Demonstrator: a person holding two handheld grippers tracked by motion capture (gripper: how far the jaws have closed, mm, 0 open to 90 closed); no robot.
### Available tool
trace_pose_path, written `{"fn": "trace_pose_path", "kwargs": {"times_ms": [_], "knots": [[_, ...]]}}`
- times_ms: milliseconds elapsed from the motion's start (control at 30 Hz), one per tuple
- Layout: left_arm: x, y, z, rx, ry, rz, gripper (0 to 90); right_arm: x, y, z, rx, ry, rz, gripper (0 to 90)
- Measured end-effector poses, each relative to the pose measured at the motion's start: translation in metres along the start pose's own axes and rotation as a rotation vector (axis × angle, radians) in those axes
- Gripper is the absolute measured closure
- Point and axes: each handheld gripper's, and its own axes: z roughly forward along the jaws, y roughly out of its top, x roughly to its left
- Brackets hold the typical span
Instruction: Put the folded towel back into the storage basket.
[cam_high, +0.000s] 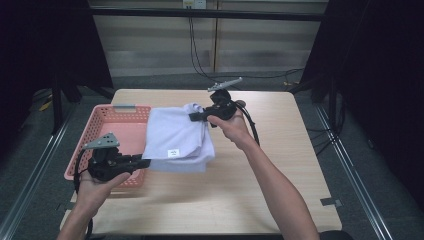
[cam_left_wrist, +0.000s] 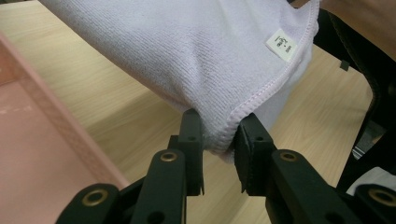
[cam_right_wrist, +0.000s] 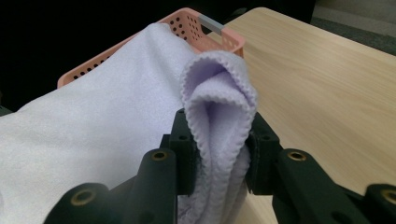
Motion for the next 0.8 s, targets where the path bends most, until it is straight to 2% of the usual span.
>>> {"fn": "trace_pose_path", "kwargs": {"times_ms": [100,600,800], "knots": [[0.005,-0.001,-0.009,-0.022,0.020,0.002,74.4,0.003,0.009,0.007,0.003,0.007,-0.010,69.6],[0.031,-0.009,-0.050,-0.072,0.075,-0.050,74.9,0.022,0.050,0.046,0.013,0.054,-0.029,69.8],[0.045,-0.015,-0.068,-0.073,0.110,-0.072,75.0,0.032,0.065,0.068,0.021,0.065,-0.025,69.8]]}}
